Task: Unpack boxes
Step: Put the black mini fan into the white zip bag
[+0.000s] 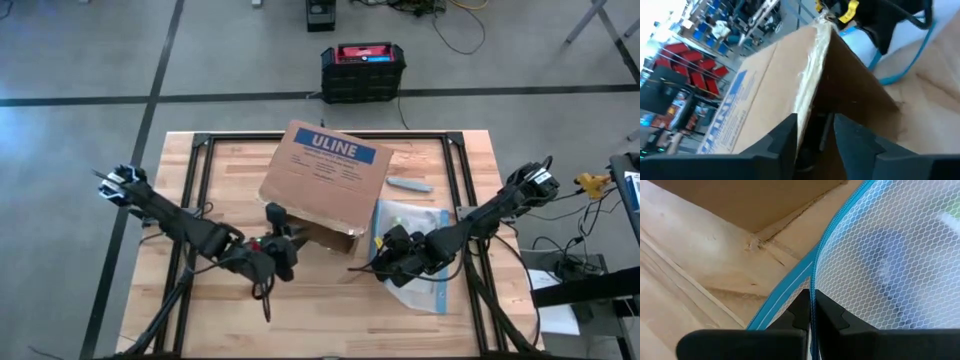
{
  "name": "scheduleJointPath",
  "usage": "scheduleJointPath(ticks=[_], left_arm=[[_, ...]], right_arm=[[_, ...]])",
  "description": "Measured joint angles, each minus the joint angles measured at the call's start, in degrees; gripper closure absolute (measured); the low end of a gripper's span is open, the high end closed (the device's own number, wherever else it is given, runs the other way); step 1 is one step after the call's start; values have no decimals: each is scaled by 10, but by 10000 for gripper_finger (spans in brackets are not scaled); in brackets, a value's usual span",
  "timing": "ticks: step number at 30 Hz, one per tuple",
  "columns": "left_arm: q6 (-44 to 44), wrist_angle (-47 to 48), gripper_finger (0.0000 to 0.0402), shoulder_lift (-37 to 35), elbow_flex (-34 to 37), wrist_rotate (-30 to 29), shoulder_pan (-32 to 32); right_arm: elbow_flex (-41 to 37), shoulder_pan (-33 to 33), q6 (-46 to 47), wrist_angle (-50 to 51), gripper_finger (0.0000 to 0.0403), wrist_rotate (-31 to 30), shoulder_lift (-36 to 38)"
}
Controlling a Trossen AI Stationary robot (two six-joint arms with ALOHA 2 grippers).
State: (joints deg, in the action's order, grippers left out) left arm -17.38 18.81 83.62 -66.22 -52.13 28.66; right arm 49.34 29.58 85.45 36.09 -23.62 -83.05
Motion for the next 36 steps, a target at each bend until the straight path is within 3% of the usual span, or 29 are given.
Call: scheduleJointPath(ticks=[6,10,16,20,26,31,36], left_arm=[[-33,3,221,29,4,-1,-56],[-39,2,190,48,4,-40,-86],[-60,-5,171,54,3,-42,-129],[-77,6,219,46,-21,-42,-139],[-92,57,380,41,-107,-1,-171],[-118,67,399,43,-169,3,-237],[-153,67,401,43,-243,-35,-304]], right_arm=[[0,0,-6,-1,403,-5,0],[0,0,-10,-4,403,-9,-1],[0,0,-22,-5,403,-17,-3],[0,-2,-36,-5,403,-19,-3],[0,-4,-53,-4,403,-21,-4],[0,-11,-67,-2,403,-24,-4],[0,-20,-76,-4,403,-50,-4]])
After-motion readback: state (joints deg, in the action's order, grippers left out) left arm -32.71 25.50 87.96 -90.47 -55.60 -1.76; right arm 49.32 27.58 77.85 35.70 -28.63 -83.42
